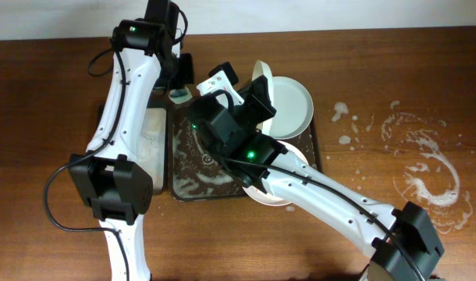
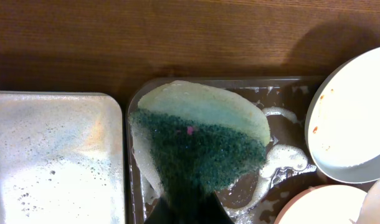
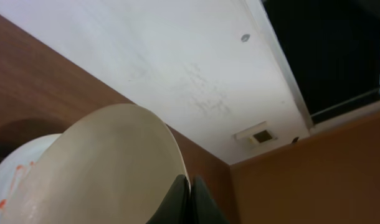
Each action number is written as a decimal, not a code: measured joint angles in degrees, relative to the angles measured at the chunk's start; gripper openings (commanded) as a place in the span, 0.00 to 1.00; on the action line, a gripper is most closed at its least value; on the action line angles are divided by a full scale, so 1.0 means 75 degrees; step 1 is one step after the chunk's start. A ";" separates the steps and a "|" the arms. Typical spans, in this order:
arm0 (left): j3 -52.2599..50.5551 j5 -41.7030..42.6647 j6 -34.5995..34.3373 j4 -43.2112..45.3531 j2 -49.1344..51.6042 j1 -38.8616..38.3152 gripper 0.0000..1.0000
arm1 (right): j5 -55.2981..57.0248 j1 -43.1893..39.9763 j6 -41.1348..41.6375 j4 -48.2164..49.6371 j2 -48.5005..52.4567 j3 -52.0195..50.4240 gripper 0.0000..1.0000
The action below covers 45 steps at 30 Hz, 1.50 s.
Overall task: Clean dirty plates on tray and stack at the side
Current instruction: 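Lift the scrubbed plate with the right gripper and tilt it up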
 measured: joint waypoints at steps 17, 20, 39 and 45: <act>0.0000 0.0003 0.0000 0.0006 0.0000 0.0000 0.01 | -0.1658 0.0085 0.1026 -0.1690 -0.0009 0.0067 0.04; 0.0000 0.0003 0.0000 -0.0017 0.0000 0.0000 0.01 | -0.4013 -0.0819 0.2888 -0.2830 -0.0052 0.0064 0.04; 0.0000 0.0000 0.0000 -0.0251 0.0000 0.0000 0.01 | -1.0905 -0.5479 0.6502 -0.2253 0.2244 0.0064 0.50; 0.0000 0.0000 0.0000 -0.0309 0.0000 0.0000 0.01 | -1.0593 -0.5479 0.6499 -0.2122 0.2279 0.0064 0.47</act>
